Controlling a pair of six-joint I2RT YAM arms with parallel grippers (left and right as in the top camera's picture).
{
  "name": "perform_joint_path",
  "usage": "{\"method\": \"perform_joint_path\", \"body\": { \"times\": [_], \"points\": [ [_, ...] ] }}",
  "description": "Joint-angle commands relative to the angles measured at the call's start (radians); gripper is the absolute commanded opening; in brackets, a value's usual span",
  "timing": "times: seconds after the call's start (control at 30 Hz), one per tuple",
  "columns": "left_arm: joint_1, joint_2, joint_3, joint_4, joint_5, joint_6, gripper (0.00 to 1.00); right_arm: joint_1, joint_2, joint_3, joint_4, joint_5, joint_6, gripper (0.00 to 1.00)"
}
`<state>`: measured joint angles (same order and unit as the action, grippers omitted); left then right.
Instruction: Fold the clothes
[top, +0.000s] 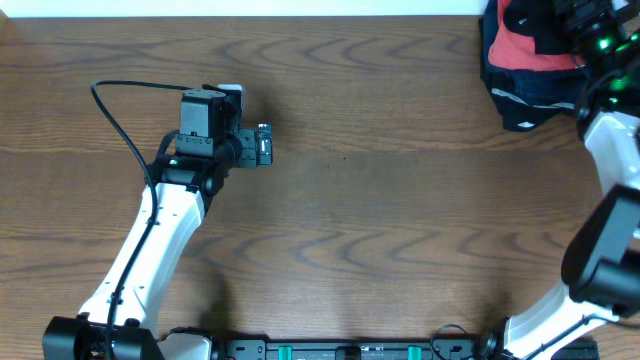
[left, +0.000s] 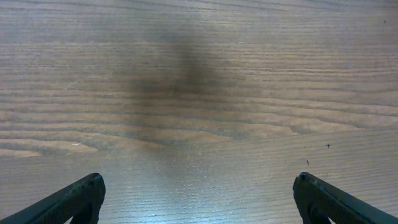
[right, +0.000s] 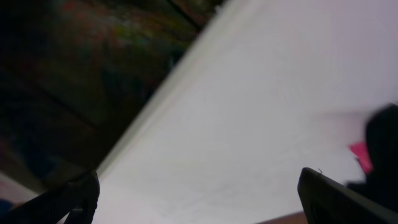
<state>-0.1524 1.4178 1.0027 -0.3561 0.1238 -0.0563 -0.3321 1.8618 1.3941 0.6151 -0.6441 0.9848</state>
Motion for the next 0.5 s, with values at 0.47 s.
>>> {"method": "perform_joint_path", "body": {
  "times": [0.47],
  "points": [
    [0.003,0.007,0.016,0.002,-0.005,-0.010,0.98,0.056,-0.087,0.020,-0.457,0.361,-0.934,0.99]
  ]
}}
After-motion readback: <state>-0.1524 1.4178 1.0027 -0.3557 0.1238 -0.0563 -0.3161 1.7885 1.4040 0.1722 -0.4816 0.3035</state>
